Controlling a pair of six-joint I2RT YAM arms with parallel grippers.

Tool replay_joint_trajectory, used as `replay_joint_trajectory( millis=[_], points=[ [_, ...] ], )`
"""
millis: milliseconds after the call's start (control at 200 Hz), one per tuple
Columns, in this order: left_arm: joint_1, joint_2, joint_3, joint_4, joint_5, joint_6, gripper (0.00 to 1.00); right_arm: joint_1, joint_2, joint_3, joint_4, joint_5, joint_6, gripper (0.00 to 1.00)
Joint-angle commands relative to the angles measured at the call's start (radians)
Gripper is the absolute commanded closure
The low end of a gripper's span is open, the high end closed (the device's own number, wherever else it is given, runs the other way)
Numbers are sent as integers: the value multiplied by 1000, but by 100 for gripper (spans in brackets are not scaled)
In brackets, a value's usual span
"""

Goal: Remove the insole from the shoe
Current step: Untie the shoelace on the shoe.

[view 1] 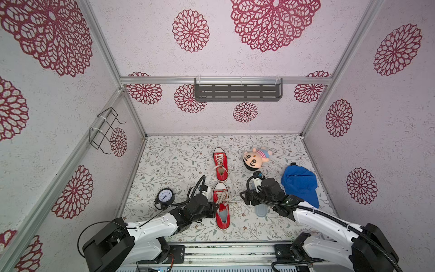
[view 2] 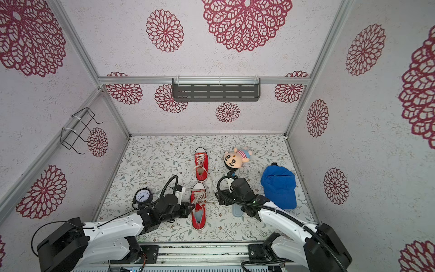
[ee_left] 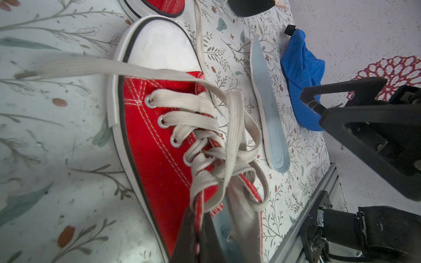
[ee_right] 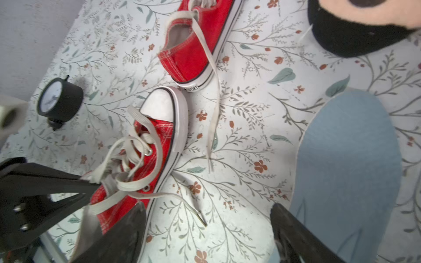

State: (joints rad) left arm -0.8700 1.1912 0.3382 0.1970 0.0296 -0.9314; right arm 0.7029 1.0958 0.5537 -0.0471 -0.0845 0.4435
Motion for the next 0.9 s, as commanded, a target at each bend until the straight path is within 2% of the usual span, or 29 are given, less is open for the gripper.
replay_joint_trajectory(
  millis=[0, 100, 155, 205, 365, 450, 595, 761, 891],
  points=[
    [4, -2, 9, 37, 3, 1, 95, -2, -37, 16, 29, -61, -8, 17],
    [3, -52, 1, -10, -21, 14, 91, 2, -11, -15, 120, -162, 43, 28],
    [2, -91, -2, -47, -33, 24, 80, 9, 18, -30, 170, -188, 84, 33],
    [2, -131, -1, -90, -43, 36, 74, 22, 59, -38, 225, -217, 119, 38],
    [6, -280, 23, -237, -84, 87, 52, 33, 150, -51, 343, -192, 320, 39],
    [30, -311, 48, -257, -69, 120, 45, 33, 185, -54, 397, -220, 398, 38],
    [94, -217, 107, -216, 54, 184, 44, 33, 229, -58, 464, -242, 488, 39],
    [102, -30, 208, -180, 158, 251, 44, 33, 275, -54, 507, -259, 558, 40],
    [103, 71, 250, -136, 193, 267, 44, 33, 318, -55, 529, -275, 583, 43]
  ],
)
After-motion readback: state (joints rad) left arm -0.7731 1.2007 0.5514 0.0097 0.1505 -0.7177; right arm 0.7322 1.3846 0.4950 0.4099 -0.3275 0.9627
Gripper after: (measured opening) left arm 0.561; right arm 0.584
